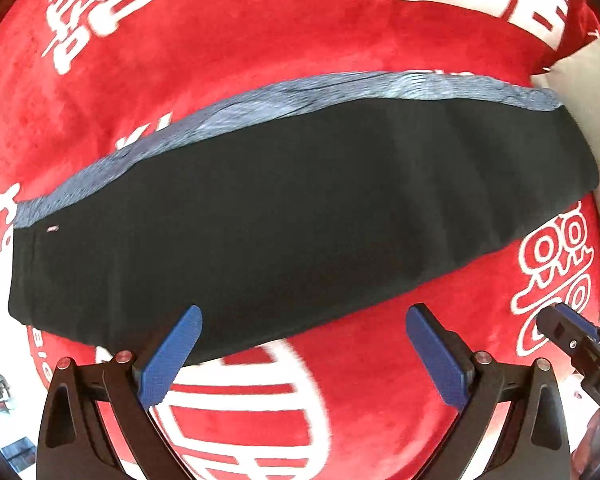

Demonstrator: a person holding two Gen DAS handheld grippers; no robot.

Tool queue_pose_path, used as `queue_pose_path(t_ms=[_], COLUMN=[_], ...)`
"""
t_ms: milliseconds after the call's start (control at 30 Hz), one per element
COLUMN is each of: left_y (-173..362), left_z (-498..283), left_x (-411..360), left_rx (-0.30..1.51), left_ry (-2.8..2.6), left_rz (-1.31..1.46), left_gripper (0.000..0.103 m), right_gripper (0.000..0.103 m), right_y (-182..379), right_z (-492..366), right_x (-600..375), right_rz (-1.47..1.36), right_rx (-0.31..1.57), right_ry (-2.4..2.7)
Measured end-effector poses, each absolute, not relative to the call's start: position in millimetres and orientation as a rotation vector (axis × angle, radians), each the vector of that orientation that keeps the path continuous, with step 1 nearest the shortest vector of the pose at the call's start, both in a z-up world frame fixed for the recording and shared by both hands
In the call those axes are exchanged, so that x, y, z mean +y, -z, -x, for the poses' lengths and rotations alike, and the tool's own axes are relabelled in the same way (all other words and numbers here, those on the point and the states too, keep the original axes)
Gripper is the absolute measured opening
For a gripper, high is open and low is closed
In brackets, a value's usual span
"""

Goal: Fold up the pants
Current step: 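Close the right tool on the trouser end beside the cushion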

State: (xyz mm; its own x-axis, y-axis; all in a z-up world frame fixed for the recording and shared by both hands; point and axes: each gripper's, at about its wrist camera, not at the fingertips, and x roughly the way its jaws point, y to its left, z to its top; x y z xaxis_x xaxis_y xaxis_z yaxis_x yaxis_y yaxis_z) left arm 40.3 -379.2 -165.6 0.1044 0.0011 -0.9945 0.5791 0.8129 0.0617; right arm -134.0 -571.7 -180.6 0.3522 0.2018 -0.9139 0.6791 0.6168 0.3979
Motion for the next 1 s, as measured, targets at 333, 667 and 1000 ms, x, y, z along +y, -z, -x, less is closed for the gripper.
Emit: queue_pose_path(t_ms=[333, 667, 1000], left_y=[164, 192, 205], left_z=[-28, -46, -47], left_x=[-443, -466, -467], left_rx=[1.350, 1.307, 1.304], left_ry=[0.489, 0.403, 0.399], left_rz=[-0.483, -0.473, -0.474], left_gripper=[0.103, 0.103, 0.103], right_gripper=[0.059, 0.059, 0.061], right_y=[196, 221, 234], right_z=[155, 165, 149], right_x=[-637, -689, -710], right_rz=[-1.074, -1.243, -1.254], right_rx=[1.052, 0.788, 0.637], right_ry=[0.401, 0.458, 0.446])
